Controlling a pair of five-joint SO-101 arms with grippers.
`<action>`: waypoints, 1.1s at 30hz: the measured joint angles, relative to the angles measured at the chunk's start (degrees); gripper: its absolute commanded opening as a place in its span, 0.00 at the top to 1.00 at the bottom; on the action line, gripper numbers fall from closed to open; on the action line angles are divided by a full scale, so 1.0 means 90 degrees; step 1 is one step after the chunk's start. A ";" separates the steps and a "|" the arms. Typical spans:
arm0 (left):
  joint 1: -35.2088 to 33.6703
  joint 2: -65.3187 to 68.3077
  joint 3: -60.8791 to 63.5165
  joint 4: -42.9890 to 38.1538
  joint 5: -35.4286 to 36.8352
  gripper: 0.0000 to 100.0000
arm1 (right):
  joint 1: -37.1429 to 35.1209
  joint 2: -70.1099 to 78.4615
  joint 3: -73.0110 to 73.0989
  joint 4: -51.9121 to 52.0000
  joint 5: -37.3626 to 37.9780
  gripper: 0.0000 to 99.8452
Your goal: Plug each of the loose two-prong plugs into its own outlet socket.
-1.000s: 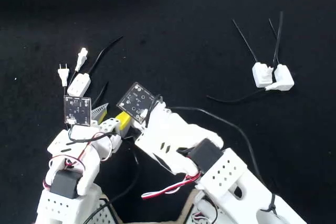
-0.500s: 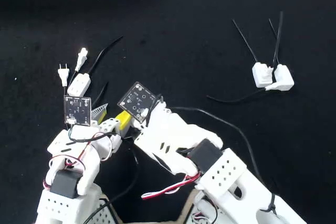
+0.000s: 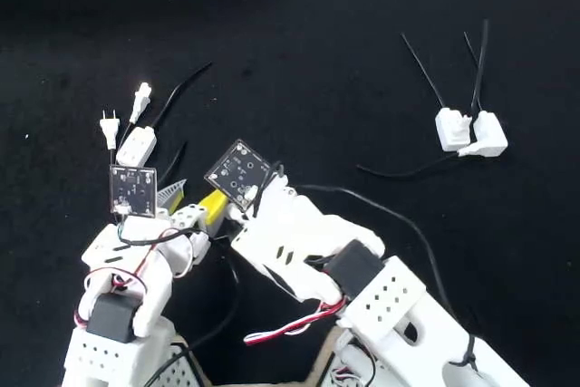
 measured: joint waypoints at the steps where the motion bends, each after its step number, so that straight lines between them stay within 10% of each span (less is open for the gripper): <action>1: -0.0078 0.0010 -0.0049 0.0039 0.0000 0.77 | 0.0010 0.0000 -0.0010 0.0078 0.0000 0.99; 15: -0.2022 0.0029 -0.0078 0.0625 0.0000 0.76 | 0.0908 0.0391 -0.0186 0.0742 -0.0400 0.99; 33: -0.2139 0.0059 0.0400 0.0821 0.0000 0.76 | 0.1582 0.5499 -0.5040 0.4171 -0.1651 0.99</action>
